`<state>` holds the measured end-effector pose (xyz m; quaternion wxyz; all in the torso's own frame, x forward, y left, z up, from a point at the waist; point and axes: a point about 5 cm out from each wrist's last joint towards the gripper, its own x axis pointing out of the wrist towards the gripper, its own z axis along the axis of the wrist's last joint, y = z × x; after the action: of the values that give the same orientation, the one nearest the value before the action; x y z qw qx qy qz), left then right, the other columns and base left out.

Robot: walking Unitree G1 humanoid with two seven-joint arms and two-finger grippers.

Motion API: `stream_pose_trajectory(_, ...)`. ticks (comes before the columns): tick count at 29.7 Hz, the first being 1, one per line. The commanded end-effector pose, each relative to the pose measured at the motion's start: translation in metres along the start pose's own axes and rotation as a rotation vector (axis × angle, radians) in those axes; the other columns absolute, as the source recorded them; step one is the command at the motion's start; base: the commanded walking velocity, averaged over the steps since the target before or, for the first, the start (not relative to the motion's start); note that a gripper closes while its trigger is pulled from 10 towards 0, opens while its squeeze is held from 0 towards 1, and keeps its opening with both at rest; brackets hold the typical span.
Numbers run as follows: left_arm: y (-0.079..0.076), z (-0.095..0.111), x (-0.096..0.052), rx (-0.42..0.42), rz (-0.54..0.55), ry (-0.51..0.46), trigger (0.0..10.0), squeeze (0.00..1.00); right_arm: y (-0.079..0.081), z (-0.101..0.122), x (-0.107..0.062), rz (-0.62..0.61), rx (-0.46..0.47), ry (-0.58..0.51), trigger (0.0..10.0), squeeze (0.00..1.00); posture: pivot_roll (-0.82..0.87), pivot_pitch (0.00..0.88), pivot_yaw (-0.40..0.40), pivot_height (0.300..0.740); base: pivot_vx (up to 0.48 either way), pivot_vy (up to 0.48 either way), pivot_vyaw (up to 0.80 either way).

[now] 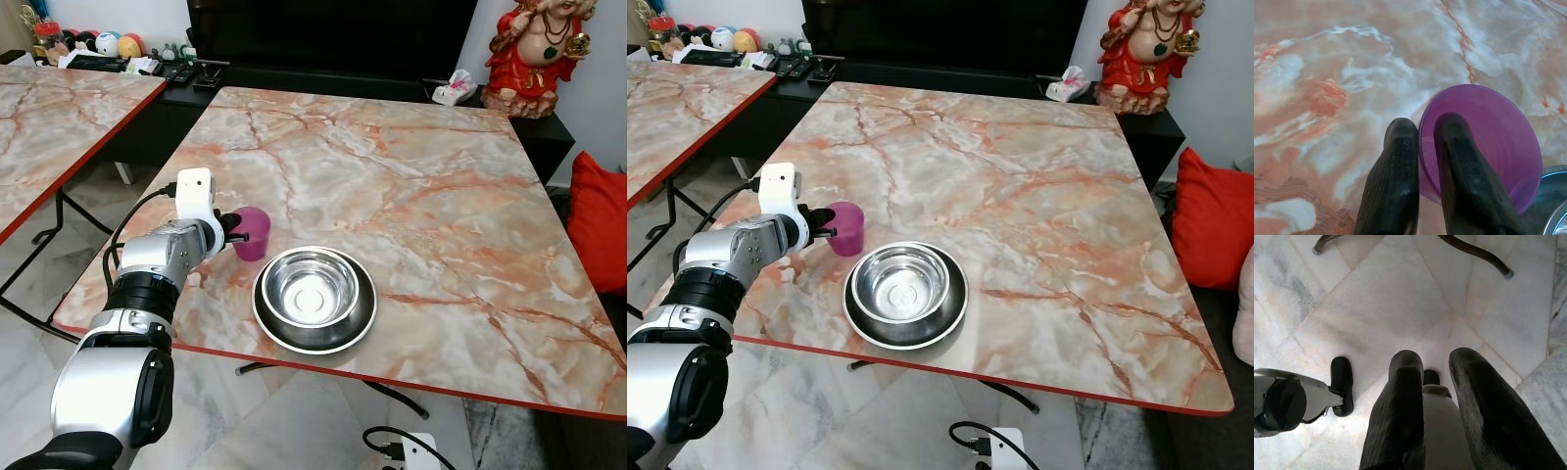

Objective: Setting the table

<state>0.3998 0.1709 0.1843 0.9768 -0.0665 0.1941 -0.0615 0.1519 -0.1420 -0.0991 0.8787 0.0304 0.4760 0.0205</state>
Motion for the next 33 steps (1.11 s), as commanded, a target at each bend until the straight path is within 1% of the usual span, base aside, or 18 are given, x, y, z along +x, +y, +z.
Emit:
stream_pose_trajectory(1,-0.004,-0.001,0.001,0.007,-0.008,0.017,10.0,0.55,-0.002,-0.006,-0.001,-0.005,-0.006,0.02,10.0,0.0,0.14,0.026,-0.029,0.74,0.0,0.0,0.0)
stream_pose_trajectory(2,-0.004,-0.001,0.001,0.005,-0.008,0.015,10.0,0.0,-0.002,-0.006,-0.001,-0.006,-0.007,0.022,10.0,0.0,0.14,0.025,-0.029,0.74,0.0,0.0,0.0)
stream_pose_trajectory(8,-0.006,0.001,0.0,-0.001,-0.012,-0.004,10.0,0.0,-0.002,-0.007,-0.001,-0.006,-0.012,0.024,10.0,0.0,0.14,0.025,-0.031,0.74,0.0,0.0,0.0)
stream_pose_trajectory(14,-0.007,0.003,-0.001,0.015,-0.017,-0.021,10.0,0.0,0.001,-0.004,-0.001,-0.002,-0.015,0.022,10.0,0.0,0.14,0.026,-0.033,0.74,0.0,0.0,0.0)
stream_pose_trajectory(21,-0.003,0.01,-0.003,0.091,0.023,-0.06,10.0,0.0,0.002,-0.001,0.0,0.0,-0.017,0.015,10.0,0.0,0.14,0.026,-0.036,0.74,0.0,0.0,0.0)
stream_pose_trajectory(26,-0.002,0.013,-0.005,0.123,0.04,-0.082,10.0,0.0,-0.002,0.0,0.0,-0.002,-0.02,0.013,10.0,0.0,0.15,0.026,-0.038,0.74,0.0,0.0,0.0)
stream_pose_trajectory(28,-0.003,0.017,-0.006,0.139,0.045,-0.115,10.0,0.0,-0.005,0.0,0.0,-0.004,-0.021,0.015,10.0,0.0,0.14,0.027,-0.039,0.74,0.0,0.0,0.0)
stream_pose_trajectory(30,-0.004,0.026,-0.01,0.19,0.04,-0.197,10.0,0.0,-0.01,-0.001,-0.001,-0.007,-0.02,0.016,10.0,0.0,0.14,0.026,-0.038,0.74,0.0,0.0,0.0)
stream_pose_trajectory(31,-0.004,0.026,-0.01,0.19,0.04,-0.197,10.0,0.0,-0.01,-0.001,-0.001,-0.007,-0.02,0.016,10.0,0.0,0.14,0.026,-0.038,0.74,0.0,0.0,0.0)
stream_pose_trajectory(32,-0.007,0.034,-0.016,0.205,0.02,-0.291,10.0,0.0,-0.012,-0.003,-0.001,-0.01,-0.02,0.019,10.0,0.0,0.14,0.026,-0.037,0.74,0.0,0.0,0.0)
stream_pose_trajectory(33,-0.009,0.039,-0.02,0.23,0.005,-0.358,10.0,0.0,-0.013,-0.004,-0.002,-0.011,-0.019,0.02,10.0,0.0,0.14,0.025,-0.037,0.74,0.0,0.0,0.0)
